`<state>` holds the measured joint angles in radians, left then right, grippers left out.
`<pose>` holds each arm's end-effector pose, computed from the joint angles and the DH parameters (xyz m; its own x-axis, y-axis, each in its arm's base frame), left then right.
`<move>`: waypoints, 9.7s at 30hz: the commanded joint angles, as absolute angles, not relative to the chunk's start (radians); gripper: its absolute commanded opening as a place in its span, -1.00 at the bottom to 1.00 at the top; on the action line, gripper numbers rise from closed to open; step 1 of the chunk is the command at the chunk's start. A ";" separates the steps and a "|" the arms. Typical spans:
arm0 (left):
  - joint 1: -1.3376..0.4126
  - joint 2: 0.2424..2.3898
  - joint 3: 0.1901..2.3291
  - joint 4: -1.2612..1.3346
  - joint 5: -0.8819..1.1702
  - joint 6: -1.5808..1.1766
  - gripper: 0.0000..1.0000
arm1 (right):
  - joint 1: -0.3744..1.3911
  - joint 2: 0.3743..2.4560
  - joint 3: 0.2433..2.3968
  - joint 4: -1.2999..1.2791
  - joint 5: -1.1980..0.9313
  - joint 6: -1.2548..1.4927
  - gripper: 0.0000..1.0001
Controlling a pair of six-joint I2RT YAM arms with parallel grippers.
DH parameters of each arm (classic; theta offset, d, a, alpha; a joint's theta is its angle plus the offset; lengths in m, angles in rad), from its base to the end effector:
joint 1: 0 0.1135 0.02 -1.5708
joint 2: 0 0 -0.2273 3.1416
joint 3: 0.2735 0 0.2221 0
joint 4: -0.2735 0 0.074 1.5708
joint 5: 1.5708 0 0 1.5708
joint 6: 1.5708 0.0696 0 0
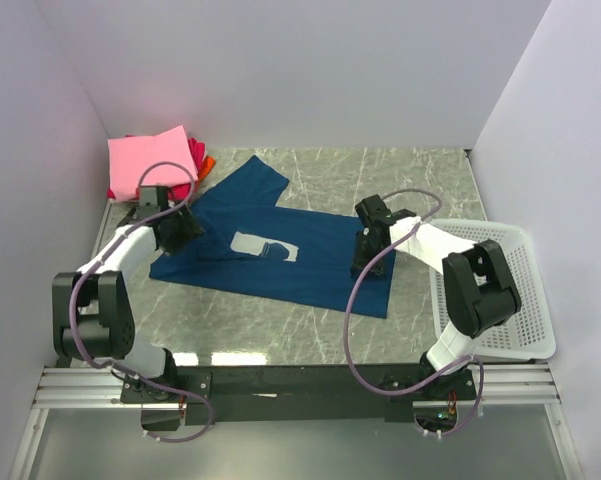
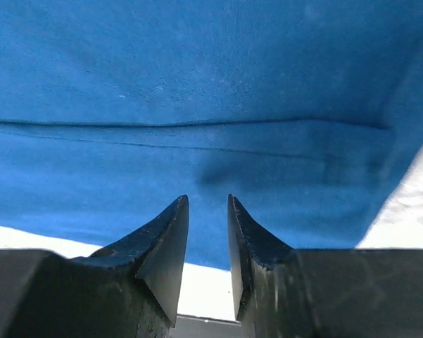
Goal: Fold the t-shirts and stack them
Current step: Fold the tshirt
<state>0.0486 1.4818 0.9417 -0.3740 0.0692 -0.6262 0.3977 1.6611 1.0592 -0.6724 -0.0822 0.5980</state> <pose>0.3015 0.0098 0.1678 -0.6373 -0.6163 -0.4626 -0.4687 0.7865 -0.4022 0.2676 0.1186 0.1311 -0.9585 0.2060 -0.1973 0.1591 0.9602 0.2294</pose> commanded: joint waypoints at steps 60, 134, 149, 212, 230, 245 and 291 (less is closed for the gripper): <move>-0.204 1.901 1.338 -0.426 0.164 -0.644 -0.99 | 0.414 1.759 0.948 -0.600 -0.103 0.591 -0.36; 0.195 1.767 1.121 -0.609 -0.098 -0.457 -0.06 | 0.416 1.749 0.905 -0.601 -0.080 0.575 -0.37; 0.199 1.763 1.157 -0.563 -0.115 -0.430 0.06 | 0.413 1.778 0.896 -0.626 -0.049 0.606 -0.37; 0.420 1.698 1.009 -0.474 -0.045 -0.543 -0.99 | 0.399 1.818 0.936 -0.687 -0.058 0.620 -0.36; 0.419 1.639 1.060 -0.537 -0.046 -0.555 0.17 | 0.428 1.753 1.009 -0.741 -0.038 0.612 -0.26; 0.107 1.636 1.187 -0.439 0.075 -0.540 0.41 | 0.451 1.716 1.187 -0.704 -0.080 0.581 -0.09; 0.054 1.224 0.805 -0.563 0.066 -0.750 0.37 | 0.476 1.307 0.771 -0.747 -0.111 0.707 -0.09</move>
<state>0.0593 1.2221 0.6903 -0.5755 0.0883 -0.7792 0.4686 1.3529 0.6704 -0.6403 -0.1692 0.7208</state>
